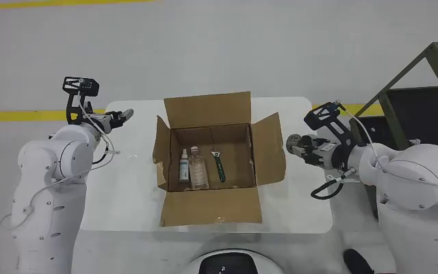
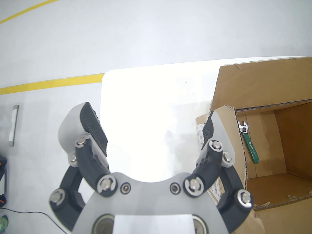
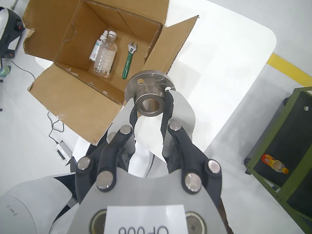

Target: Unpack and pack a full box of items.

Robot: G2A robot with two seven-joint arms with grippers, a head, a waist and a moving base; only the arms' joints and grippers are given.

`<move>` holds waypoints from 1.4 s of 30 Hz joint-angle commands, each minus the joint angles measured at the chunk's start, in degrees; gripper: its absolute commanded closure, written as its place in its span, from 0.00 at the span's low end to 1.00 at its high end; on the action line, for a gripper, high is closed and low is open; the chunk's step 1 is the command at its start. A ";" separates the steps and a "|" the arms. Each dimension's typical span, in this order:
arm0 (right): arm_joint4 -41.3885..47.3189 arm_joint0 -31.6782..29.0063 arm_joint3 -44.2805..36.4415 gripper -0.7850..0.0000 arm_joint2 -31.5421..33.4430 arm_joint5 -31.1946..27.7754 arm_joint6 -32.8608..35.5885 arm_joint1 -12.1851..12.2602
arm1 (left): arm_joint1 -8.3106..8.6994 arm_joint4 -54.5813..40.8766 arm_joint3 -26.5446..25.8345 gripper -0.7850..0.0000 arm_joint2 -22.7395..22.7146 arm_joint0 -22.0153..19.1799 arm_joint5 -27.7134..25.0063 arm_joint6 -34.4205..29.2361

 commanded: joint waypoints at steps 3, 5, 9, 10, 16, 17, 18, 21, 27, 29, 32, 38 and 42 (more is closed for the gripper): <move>0.01 0.00 0.00 1.00 0.00 0.01 0.00 0.00 | 0.00 0.00 0.00 0.00 0.00 0.00 0.00 0.00; 0.01 0.00 0.00 1.00 0.00 0.01 0.00 0.00 | 0.00 0.00 0.00 0.00 0.00 0.00 0.00 0.00; 0.01 0.00 0.00 1.00 0.00 0.01 0.00 0.00 | 0.00 0.00 0.00 0.00 0.00 0.00 0.00 0.00; 0.01 -0.17 0.04 1.00 -0.06 -0.06 -0.46 -0.01 | 0.00 0.00 0.00 0.00 0.00 0.00 0.00 0.00; -1.11 0.17 1.45 1.00 -4.62 -2.04 -4.99 0.07 | 0.00 0.00 0.00 0.00 0.00 0.00 0.00 0.00; -1.45 0.78 2.08 1.00 -5.80 -2.03 -5.69 0.03 | 0.00 0.00 0.00 0.00 0.00 0.00 0.00 0.00; -1.41 1.44 2.82 1.00 -7.23 -1.93 -6.66 -0.08 | 0.00 0.00 0.00 0.00 0.00 0.00 0.00 0.00; -1.39 3.86 5.45 1.00 -12.39 -2.10 -9.12 -0.52 | 0.00 0.00 0.00 0.00 0.00 0.00 0.00 0.00; -6.13 9.82 12.65 1.00 -24.24 -1.89 -11.19 -1.80 | 0.00 0.00 0.00 0.00 0.00 0.00 0.00 0.00; -11.26 12.01 15.27 1.00 -28.38 -1.82 -10.78 -2.24 | 0.00 0.00 0.00 0.00 0.00 0.00 0.00 0.00; -14.01 14.57 18.21 1.00 -32.54 0.58 -11.73 -3.16 | 0.00 0.00 0.00 0.00 0.00 0.00 0.00 0.00; -17.00 17.62 23.62 1.00 -38.22 2.03 -13.13 -4.66 | 0.00 0.00 0.00 0.00 0.00 0.00 0.00 0.00; -17.43 18.75 27.55 1.00 -40.44 2.93 -15.42 -5.59 | 0.00 0.00 0.00 0.00 0.00 0.00 0.00 0.00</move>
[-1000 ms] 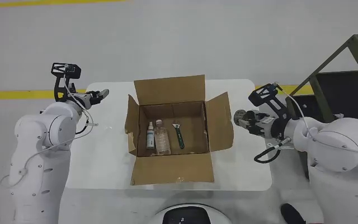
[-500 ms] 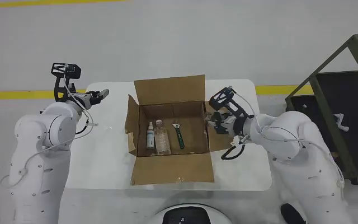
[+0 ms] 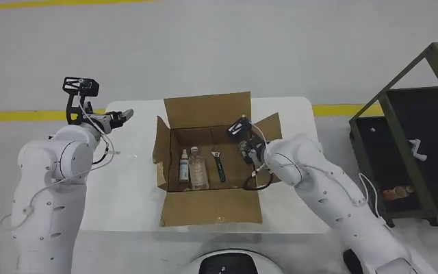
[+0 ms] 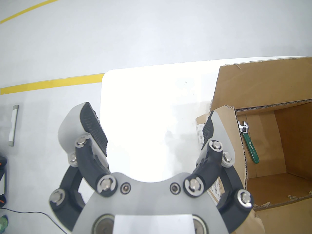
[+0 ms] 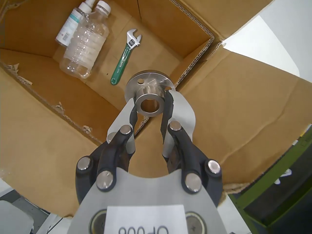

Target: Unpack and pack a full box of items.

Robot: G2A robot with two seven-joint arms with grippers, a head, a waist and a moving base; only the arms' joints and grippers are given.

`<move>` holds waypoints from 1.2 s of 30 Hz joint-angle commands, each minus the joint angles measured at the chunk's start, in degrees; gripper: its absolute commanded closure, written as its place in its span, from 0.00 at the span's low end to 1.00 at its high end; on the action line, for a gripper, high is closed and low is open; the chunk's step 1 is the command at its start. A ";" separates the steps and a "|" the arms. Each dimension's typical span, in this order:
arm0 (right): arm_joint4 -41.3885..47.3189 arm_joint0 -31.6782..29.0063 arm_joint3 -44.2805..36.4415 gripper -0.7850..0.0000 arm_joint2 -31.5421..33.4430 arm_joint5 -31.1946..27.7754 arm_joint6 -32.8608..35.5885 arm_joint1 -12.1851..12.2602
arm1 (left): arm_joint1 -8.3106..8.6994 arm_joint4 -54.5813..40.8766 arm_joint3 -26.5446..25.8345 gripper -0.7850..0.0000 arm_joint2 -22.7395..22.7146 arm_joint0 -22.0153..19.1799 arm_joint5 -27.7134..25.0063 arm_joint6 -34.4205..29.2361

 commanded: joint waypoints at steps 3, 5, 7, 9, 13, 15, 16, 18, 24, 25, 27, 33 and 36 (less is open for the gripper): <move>0.20 1.15 3.20 1.00 -1.92 0.17 -1.31 -0.88 | 0.00 0.00 0.00 0.00 0.00 0.00 0.00 0.00; -0.48 2.03 4.43 1.00 -3.20 -0.32 -1.69 -1.36 | 0.00 0.00 0.00 0.00 0.00 0.00 0.00 0.00; -0.66 2.67 5.45 1.00 -4.28 -0.25 -2.26 -1.88 | 0.00 0.00 0.00 0.00 0.00 0.00 0.00 0.00; -1.30 3.42 6.61 1.00 -5.56 -0.46 -2.42 -2.42 | 0.00 0.00 0.00 0.00 0.00 0.00 0.00 0.00; -1.57 4.96 9.67 1.00 -7.81 -0.55 -3.79 -3.66 | 0.00 0.00 0.00 0.00 0.00 0.00 0.00 0.00; -1.63 5.56 11.30 1.00 -8.84 -0.54 -4.42 -4.29 | 0.00 0.00 0.00 0.00 0.00 0.00 0.00 0.00; -1.75 5.84 12.24 1.00 -9.41 -0.48 -4.59 -4.61 | 0.00 0.00 0.00 0.00 0.00 0.00 0.00 0.00; -2.17 6.38 14.16 1.00 -10.78 -0.80 -5.17 -5.30 | 0.00 0.00 0.00 0.00 0.00 0.00 0.00 0.00; -2.17 8.52 19.76 1.00 -13.89 -1.15 -6.96 -7.61 | 0.00 0.00 0.00 0.00 0.00 0.00 0.00 0.00; -2.15 8.84 20.49 1.00 -14.30 -1.23 -7.14 -7.98 | 0.00 0.00 0.00 0.00 0.00 0.00 0.00 0.00; -2.10 9.32 21.94 1.00 -15.10 -1.32 -7.45 -8.69 | 0.00 0.00 0.00 0.00 0.00 0.00 0.00 0.00; -1.53 10.36 25.71 1.00 -16.92 -1.46 -8.64 -10.74 | 0.00 0.00 0.00 0.00 0.00 0.00 0.00 0.00; -1.35 10.76 27.14 1.00 -17.40 -1.33 -9.05 -11.61 | 0.00 0.00 0.00 0.00 0.00 0.00 0.00 0.00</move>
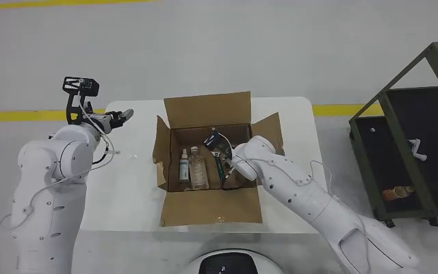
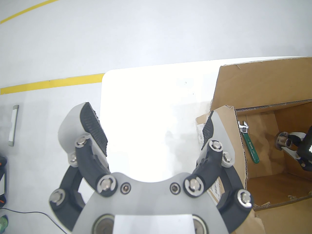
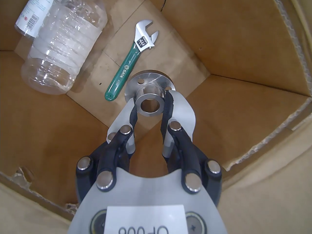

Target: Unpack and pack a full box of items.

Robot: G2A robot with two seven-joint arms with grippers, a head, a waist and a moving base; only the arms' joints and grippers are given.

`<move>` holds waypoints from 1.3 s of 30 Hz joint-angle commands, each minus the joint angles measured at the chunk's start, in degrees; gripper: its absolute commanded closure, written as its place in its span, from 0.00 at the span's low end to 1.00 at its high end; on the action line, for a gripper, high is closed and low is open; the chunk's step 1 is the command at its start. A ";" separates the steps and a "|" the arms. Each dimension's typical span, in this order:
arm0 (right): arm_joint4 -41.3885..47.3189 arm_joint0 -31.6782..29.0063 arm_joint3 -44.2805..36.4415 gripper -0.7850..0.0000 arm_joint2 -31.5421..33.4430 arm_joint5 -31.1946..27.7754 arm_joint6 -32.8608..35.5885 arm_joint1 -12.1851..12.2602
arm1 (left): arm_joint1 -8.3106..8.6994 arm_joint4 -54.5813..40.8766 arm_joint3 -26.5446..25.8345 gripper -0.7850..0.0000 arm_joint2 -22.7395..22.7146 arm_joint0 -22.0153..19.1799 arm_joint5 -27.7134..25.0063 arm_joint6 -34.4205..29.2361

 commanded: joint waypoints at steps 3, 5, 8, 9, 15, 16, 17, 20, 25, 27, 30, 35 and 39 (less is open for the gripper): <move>0.42 0.23 1.63 1.00 -0.30 -0.26 -0.06 -0.86 | 0.00 0.00 0.00 0.00 0.00 0.00 0.00 0.00; 0.32 0.36 2.49 1.00 -0.32 -0.47 -0.21 -1.22 | 0.00 0.00 0.00 0.00 0.00 0.00 0.00 0.00; 0.29 0.60 3.62 1.00 -0.18 -0.74 -0.21 -1.69 | 0.00 0.00 0.00 0.00 0.00 0.00 0.00 0.00; 0.23 0.69 4.00 1.00 -0.11 -0.73 -0.17 -1.84 | 0.00 0.00 0.00 0.00 0.00 0.00 0.00 0.00; 0.05 1.05 6.27 1.00 0.20 -1.29 -0.16 -2.69 | 0.00 0.00 0.00 0.00 0.00 0.00 0.00 0.00; 0.02 1.05 6.74 1.00 0.19 -1.46 -0.16 -2.83 | 0.00 0.00 0.00 0.00 0.00 0.00 0.00 0.00; -0.09 1.12 7.12 1.00 0.17 -1.66 -0.13 -2.98 | 0.00 0.00 0.00 0.00 0.00 0.00 0.00 0.00; -0.06 1.27 8.35 1.00 0.27 -2.00 -0.33 -3.44 | 0.00 0.00 0.00 0.00 0.00 0.00 0.00 0.00; -0.04 1.51 10.17 0.96 0.38 -2.77 -0.70 -4.18 | 0.00 0.00 0.00 0.00 0.00 0.00 0.00 0.00; -0.05 1.59 10.82 0.89 0.45 -3.05 -0.72 -4.46 | 0.00 0.00 0.00 0.00 0.00 0.00 0.00 0.00; 0.04 1.70 11.67 0.64 0.62 -3.64 -0.77 -4.82 | 0.00 0.00 0.00 0.00 0.00 0.00 0.00 0.00; 0.02 1.86 12.55 0.50 1.17 -4.17 -0.74 -5.27 | 0.00 0.00 0.00 0.00 0.00 0.00 0.00 0.00; -0.09 1.93 12.69 0.42 1.93 -4.48 -0.90 -5.43 | 0.00 0.00 0.00 0.00 0.00 0.00 0.00 0.00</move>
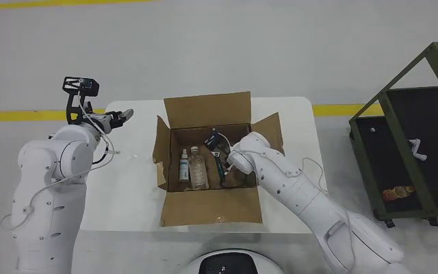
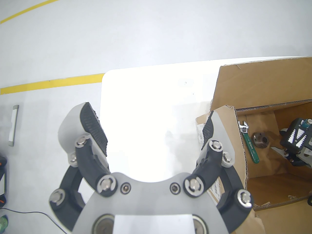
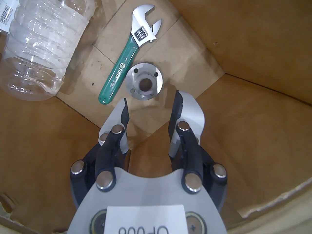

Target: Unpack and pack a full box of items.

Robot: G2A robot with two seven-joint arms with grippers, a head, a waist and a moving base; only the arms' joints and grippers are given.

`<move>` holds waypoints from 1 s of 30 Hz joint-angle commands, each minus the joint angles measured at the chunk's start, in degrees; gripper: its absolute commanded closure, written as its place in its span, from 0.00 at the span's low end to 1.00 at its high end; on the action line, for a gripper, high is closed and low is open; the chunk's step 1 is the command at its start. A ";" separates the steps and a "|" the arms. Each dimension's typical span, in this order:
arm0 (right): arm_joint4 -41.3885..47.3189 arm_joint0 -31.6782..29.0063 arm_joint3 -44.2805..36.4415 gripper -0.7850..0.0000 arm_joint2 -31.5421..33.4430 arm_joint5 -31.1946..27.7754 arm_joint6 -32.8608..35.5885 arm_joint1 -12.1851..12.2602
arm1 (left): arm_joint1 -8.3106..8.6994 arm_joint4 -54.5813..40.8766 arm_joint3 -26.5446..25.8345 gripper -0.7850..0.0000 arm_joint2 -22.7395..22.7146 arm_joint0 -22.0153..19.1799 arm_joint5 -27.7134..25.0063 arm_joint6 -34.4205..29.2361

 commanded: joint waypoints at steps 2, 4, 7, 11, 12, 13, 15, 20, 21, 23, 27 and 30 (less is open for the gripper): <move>0.16 0.47 -0.29 0.45 1.32 -0.12 -0.89 0.06 | 0.00 0.00 0.00 0.00 0.00 0.00 0.00 0.00; 0.35 0.84 -1.44 0.46 2.62 -0.55 -1.46 0.29 | 0.00 0.00 0.00 0.00 0.00 0.00 0.00 0.00; 1.04 1.01 -4.63 0.51 5.49 -1.36 -2.54 1.01 | 0.00 0.00 0.00 0.00 0.00 0.00 0.00 0.00; 3.35 -0.32 -12.73 1.00 11.35 -4.68 -1.82 2.86 | 0.00 0.00 0.00 0.00 0.00 0.00 0.00 0.00; 3.41 -0.88 -15.07 1.00 13.20 -5.13 -1.35 3.47 | 0.00 0.00 0.00 0.00 0.00 0.00 0.00 0.00; 3.16 -1.63 -17.37 1.00 14.94 -5.46 -0.56 4.09 | 0.00 0.00 0.00 0.00 0.00 0.00 0.00 0.00; 3.84 -3.44 -22.43 1.00 19.07 -4.92 0.49 5.22 | 0.00 0.00 0.00 0.00 0.00 0.00 0.00 0.00; 5.36 -8.31 -33.53 1.00 28.01 -4.24 1.65 7.35 | 0.00 0.00 0.00 0.00 0.00 0.00 0.00 0.00; 5.67 -9.30 -35.24 1.00 29.52 -3.87 1.33 7.65 | 0.00 0.00 0.00 0.00 0.00 0.00 0.00 0.00; 6.93 -11.15 -38.09 1.00 32.25 -3.07 0.93 8.12 | 0.00 0.00 0.00 0.00 0.00 0.00 0.00 0.00; 11.54 -14.64 -42.61 1.00 37.83 -0.60 -4.00 8.68 | 0.00 0.00 0.00 0.00 0.00 0.00 0.00 0.00; 15.81 -17.50 -45.84 1.00 41.19 -0.56 -9.62 8.91 | 0.00 0.00 0.00 0.00 0.00 0.00 0.00 0.00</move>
